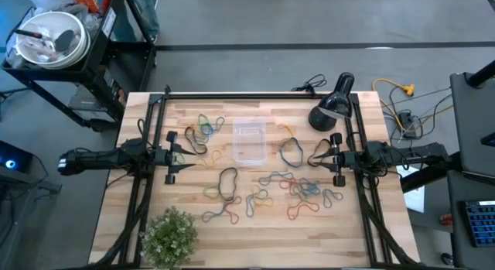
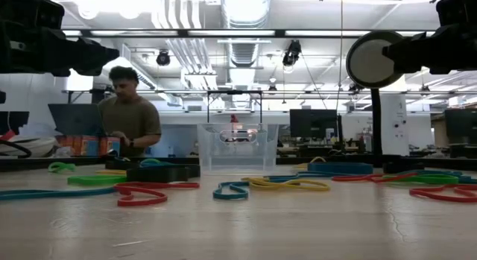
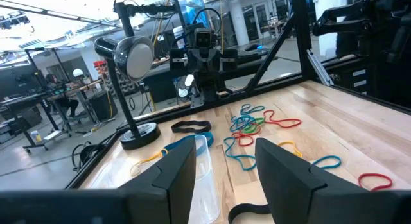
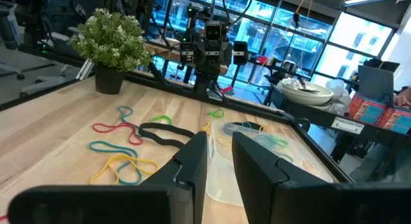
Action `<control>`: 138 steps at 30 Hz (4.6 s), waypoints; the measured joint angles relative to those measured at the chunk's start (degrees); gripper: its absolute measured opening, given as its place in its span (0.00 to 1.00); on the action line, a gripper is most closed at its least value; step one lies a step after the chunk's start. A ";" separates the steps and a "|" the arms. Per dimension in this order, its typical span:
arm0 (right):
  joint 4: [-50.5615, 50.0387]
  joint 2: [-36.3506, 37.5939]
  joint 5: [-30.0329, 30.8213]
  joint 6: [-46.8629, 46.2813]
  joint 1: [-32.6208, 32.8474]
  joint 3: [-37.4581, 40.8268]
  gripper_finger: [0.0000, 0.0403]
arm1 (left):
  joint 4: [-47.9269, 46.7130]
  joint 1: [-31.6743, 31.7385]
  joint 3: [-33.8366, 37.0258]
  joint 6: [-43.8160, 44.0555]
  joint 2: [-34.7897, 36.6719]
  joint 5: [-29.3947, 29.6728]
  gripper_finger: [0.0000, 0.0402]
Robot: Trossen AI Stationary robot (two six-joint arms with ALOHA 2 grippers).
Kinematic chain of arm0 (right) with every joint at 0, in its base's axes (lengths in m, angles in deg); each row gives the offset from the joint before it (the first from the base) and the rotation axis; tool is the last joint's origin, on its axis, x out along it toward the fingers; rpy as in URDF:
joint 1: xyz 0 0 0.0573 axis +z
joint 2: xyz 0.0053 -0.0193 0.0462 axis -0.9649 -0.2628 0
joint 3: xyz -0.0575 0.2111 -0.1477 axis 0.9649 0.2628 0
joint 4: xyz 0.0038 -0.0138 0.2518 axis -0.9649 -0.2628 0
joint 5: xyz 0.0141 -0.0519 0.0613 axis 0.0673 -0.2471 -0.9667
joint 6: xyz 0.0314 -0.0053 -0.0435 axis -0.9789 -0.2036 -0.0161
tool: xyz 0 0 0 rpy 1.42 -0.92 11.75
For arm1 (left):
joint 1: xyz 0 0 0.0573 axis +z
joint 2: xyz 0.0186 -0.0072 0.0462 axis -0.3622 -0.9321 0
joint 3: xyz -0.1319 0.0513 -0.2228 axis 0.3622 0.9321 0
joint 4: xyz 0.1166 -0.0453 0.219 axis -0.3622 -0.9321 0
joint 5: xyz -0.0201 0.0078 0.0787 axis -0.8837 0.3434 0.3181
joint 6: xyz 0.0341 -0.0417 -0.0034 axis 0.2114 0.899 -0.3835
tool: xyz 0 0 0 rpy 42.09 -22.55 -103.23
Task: Pick and place rubber bands into bin
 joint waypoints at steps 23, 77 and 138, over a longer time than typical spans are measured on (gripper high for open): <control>0.00 0.00 0.00 -0.13 -0.01 0.00 0.17 | 0.01 0.00 0.00 0.01 0.00 -0.01 0.36; -0.02 0.00 0.01 -0.06 -0.02 0.00 0.17 | 0.00 -0.01 0.00 0.02 0.00 0.00 0.36; 0.44 0.02 -0.03 -15.22 -0.01 0.00 0.17 | 18.38 0.05 0.00 29.86 0.02 3.10 0.36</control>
